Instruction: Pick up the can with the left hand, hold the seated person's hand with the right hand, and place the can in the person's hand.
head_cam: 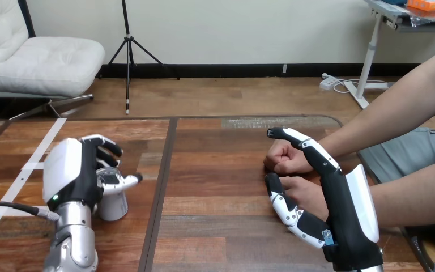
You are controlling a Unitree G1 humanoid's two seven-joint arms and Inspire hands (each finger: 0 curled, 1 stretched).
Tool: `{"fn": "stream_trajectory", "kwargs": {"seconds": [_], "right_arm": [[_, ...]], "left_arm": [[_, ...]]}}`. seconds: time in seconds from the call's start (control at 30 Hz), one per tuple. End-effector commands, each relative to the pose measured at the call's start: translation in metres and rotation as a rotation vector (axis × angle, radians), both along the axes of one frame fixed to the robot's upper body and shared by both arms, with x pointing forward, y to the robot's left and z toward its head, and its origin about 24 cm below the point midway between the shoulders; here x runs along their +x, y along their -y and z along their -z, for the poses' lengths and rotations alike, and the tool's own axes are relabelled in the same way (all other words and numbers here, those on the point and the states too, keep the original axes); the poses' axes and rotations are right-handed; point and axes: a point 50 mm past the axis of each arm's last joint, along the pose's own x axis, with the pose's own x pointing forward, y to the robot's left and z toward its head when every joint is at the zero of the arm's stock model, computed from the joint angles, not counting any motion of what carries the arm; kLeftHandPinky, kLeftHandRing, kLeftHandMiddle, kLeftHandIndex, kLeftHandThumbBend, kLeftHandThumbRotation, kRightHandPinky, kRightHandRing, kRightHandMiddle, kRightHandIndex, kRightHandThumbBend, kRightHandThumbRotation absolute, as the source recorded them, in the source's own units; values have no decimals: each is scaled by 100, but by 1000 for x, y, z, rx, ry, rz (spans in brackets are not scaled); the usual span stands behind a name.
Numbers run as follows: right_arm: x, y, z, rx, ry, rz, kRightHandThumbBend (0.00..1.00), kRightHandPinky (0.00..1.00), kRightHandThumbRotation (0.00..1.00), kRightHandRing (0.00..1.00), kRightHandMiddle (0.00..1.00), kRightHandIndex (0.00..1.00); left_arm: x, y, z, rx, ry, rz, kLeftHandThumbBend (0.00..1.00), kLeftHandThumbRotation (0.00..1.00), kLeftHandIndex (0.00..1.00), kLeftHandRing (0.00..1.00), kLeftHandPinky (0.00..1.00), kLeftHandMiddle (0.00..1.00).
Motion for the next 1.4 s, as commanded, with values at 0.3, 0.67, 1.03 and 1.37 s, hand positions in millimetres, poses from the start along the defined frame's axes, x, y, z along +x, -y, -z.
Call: {"fn": "stream_trajectory", "kwargs": {"seconds": [0.3,0.67,1.03,1.37], "right_arm": [[8,-3,-18,12,96,-8,31,82,0,82,81,76],[8,-4,-18,19,99,-5,31,82,0,82,80,76],[8,-3,-18,22,89,-5,31,84,0,83,80,77],[8,-3,-18,12,88,-3,31,86,0,84,81,78]], "left_arm": [[6,6,-22,-69,177,26,77,0,48,44,41,48],[4,8,-27,-69,218,37,79,0,48,43,40,47],[4,8,-29,-77,224,40,79,0,48,43,40,47],[4,7,-29,-46,187,40,79,0,49,43,40,48]]}}
